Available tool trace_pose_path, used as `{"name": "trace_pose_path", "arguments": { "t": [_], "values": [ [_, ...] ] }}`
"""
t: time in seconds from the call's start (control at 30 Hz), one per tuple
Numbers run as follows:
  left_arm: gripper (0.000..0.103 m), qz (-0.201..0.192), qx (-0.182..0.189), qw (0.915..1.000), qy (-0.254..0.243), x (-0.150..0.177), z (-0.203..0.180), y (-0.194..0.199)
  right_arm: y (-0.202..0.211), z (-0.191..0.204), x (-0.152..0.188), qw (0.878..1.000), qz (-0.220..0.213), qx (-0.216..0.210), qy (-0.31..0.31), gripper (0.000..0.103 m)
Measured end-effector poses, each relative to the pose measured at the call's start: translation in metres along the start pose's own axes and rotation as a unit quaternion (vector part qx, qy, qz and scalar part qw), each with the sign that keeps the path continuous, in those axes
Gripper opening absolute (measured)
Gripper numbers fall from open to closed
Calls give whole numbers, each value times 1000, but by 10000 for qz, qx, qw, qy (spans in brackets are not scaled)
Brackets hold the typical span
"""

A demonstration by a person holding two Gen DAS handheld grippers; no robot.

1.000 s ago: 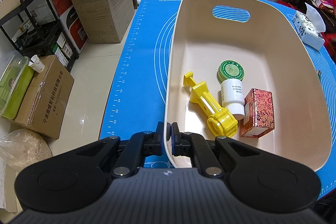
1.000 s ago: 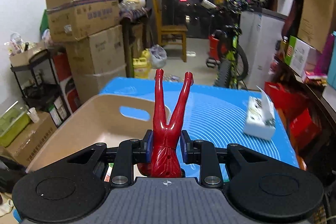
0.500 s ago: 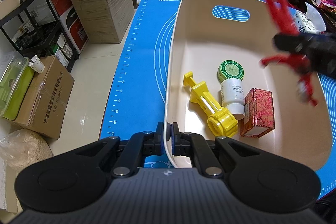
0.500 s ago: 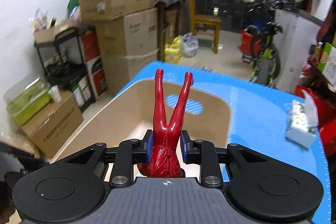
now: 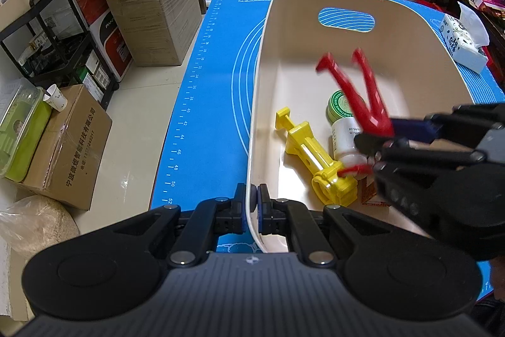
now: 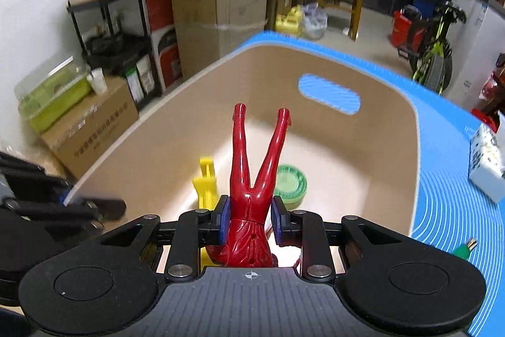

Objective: Organize rigid objects
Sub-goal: 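Carry the red figure into the bin with the right tool and release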

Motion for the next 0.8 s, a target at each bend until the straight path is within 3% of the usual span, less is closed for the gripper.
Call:
{"name": "trace_pose_path", "arguments": {
  "t": [0.1, 0.23, 0.27, 0.47, 0.8],
  "values": [
    [8, 0, 0, 10000, 1, 0, 0, 0, -8, 1, 6, 9997, 249, -37, -19, 35],
    [8, 0, -3, 10000, 1, 0, 0, 0, -5, -4, 8, 9993, 244, -173, -220, 36],
    [8, 0, -4, 10000, 1, 0, 0, 0, -4, -5, 7, 9992, 221, -201, -262, 40],
    [8, 0, 0, 10000, 3, 0, 0, 0, 13, -11, -3, 9995, -73, -202, -248, 57],
    [8, -4, 0, 10000, 6, 0, 0, 0, 59, -52, -8, 9957, -603, -17, -706, 62]
  ]
}}
Point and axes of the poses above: each gripper's, at about its wrist camera, not at the fingertips, and y roughly against the way its jaws point, z to its left, x to its underside, the point moved 8 cm from there along -y, roughly the way its jaws point, and after that the axes turned 2 degrees about x, right-handed, at the moved point
